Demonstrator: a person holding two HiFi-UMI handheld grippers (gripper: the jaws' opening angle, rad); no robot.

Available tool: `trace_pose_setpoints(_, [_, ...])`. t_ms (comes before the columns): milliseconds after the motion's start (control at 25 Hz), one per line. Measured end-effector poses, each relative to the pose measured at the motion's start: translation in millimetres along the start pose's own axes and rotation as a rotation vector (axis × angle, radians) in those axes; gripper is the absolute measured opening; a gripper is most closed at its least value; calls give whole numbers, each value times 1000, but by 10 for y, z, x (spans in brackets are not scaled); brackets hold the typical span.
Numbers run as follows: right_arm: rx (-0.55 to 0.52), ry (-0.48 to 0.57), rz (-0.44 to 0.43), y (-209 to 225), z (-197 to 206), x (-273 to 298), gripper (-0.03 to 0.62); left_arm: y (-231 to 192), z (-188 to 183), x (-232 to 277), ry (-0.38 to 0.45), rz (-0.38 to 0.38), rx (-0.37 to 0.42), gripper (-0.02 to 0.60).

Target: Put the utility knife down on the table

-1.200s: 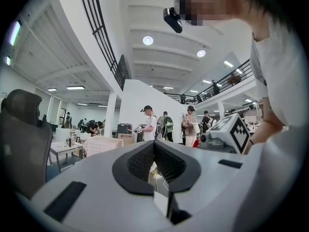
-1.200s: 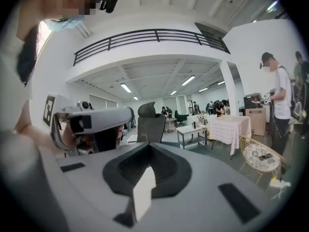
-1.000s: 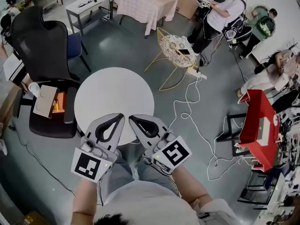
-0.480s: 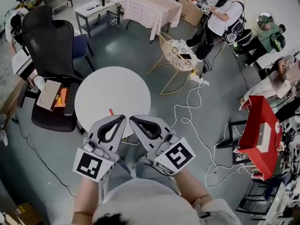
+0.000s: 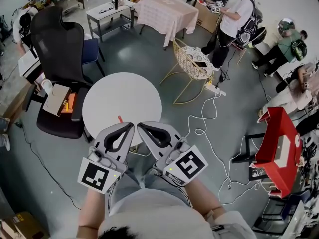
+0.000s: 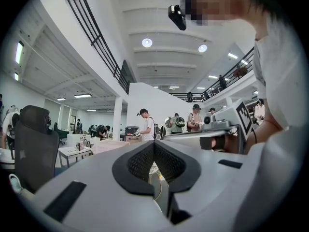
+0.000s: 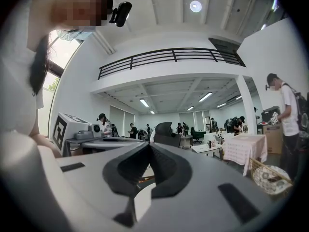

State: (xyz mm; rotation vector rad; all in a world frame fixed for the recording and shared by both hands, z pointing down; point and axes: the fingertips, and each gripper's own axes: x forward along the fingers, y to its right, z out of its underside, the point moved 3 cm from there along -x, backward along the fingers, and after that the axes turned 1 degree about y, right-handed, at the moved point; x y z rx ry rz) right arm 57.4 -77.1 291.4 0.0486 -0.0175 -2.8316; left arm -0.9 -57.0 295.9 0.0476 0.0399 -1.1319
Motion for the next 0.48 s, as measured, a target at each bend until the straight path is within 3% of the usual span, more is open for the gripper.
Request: trace_pose_setpoints(480, [1,22,-11,53,-19,208,8,-190,-35,26,6,-6,-2,9])
